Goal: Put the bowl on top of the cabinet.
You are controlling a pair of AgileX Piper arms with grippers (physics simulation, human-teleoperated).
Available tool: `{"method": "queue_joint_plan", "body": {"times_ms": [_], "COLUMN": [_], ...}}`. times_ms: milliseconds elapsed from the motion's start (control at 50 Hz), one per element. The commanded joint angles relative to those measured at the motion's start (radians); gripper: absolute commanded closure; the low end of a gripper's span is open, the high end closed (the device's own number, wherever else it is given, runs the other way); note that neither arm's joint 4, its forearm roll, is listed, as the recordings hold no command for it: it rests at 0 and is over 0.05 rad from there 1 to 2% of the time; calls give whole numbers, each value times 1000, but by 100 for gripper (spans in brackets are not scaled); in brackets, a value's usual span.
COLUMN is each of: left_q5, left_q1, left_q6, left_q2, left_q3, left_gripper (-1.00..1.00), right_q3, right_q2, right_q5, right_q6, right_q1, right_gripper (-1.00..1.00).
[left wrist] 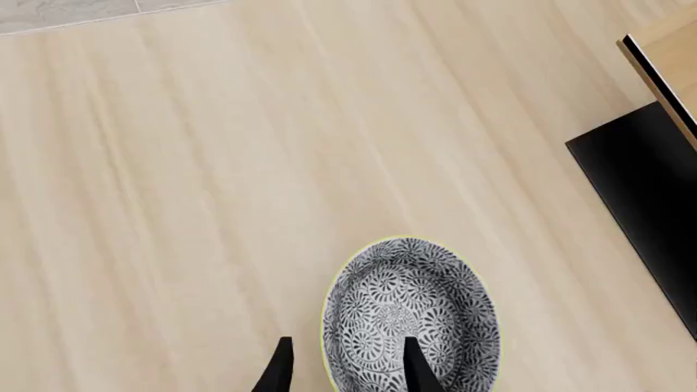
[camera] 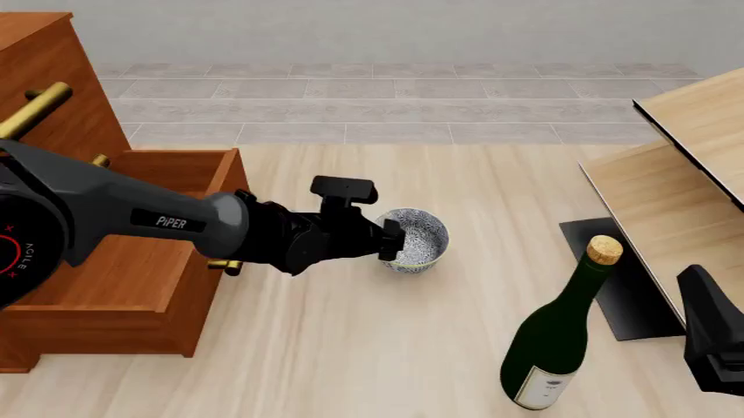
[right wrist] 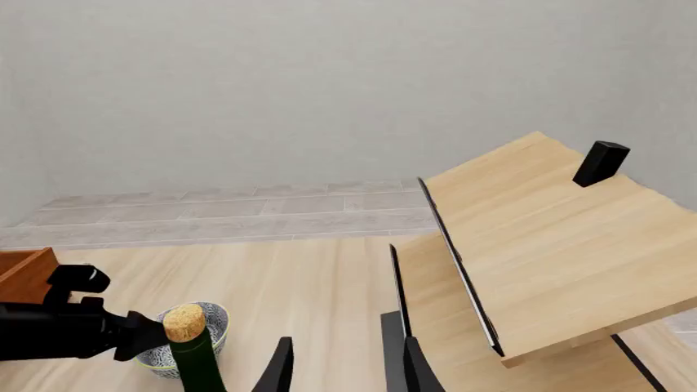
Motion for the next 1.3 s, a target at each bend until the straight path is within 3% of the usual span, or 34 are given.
{"method": "queue_joint_plan", "body": {"times_ms": [20,620,640,780,960,1080,1220,1300], "left_q5": [-9,-41,-55,-48,-45,-51,-46,-31], "left_q1": [-9,-23,-14,40,45,-14,-60,-82], "left_q6": [-10,-34,-3,26,-5,-129,-131,-167], "left_q2": [21,43,26,6,-31,-150,-335,-399], "left_q3": [-1,13,23,24,36,125,256,301], "left_gripper": [-100,-100,100,100,100,100,100,100], "right_q3": [1,0,0,-1,-1,0,1,1], "right_q2": [0,0,0,0,0,0,0,0], "right_q5": [-2,-1,-2,-1,-1,-3,-5,-4], "right_q6": [2,2,2,2,4,9,14,15], "right_q1": [-2,-4,-4,-6,-6,-8,-9,-8], "right_gripper": [-100,-100,-100,-100,-100,-100,-100,-100]}}
